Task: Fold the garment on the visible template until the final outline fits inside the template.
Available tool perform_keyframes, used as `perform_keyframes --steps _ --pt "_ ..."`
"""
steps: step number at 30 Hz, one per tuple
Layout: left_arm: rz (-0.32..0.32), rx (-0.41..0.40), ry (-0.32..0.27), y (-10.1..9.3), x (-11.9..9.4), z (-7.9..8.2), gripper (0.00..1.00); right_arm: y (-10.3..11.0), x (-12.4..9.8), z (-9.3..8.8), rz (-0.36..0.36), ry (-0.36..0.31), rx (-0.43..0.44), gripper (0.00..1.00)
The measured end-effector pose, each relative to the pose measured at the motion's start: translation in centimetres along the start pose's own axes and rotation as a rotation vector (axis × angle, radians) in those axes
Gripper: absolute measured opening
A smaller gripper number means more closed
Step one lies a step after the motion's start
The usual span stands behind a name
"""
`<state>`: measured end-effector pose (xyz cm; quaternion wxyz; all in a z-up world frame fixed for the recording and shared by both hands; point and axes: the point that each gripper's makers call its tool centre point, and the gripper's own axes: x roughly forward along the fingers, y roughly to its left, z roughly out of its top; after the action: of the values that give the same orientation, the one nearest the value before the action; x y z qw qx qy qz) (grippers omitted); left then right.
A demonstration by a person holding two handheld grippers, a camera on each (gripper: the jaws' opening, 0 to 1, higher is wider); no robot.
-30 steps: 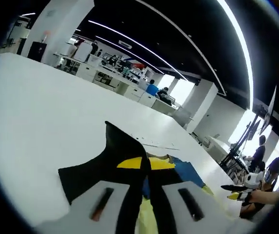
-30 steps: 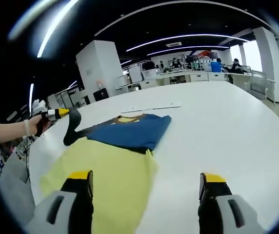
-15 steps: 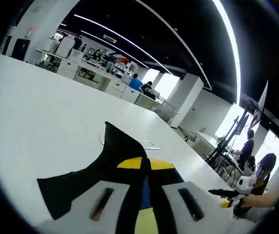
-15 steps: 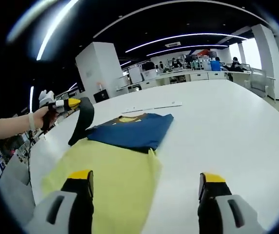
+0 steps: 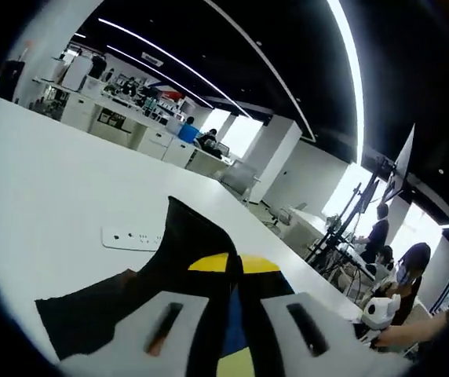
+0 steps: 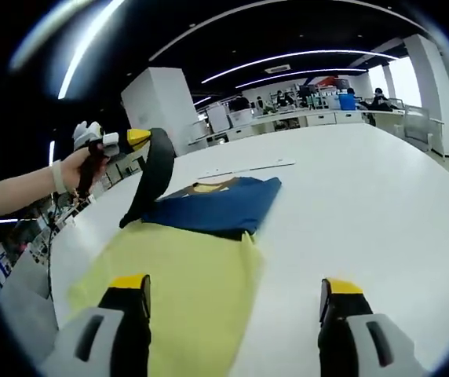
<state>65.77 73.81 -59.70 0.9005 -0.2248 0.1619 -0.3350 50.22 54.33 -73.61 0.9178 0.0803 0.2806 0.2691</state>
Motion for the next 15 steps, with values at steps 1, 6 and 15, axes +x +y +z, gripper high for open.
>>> perform_keyframes --steps 1,6,15 --pt "-0.013 -0.009 0.004 -0.4 0.4 -0.3 0.0 -0.1 -0.1 0.0 -0.002 0.0 -0.001 0.9" --pt "-0.049 0.007 0.056 -1.9 2.3 -2.5 0.0 -0.8 -0.4 0.1 -0.007 -0.006 0.014 0.9" --pt "-0.098 -0.025 0.111 -3.9 5.1 -5.7 0.0 -0.9 -0.7 -0.4 -0.009 -0.002 0.02 0.9"
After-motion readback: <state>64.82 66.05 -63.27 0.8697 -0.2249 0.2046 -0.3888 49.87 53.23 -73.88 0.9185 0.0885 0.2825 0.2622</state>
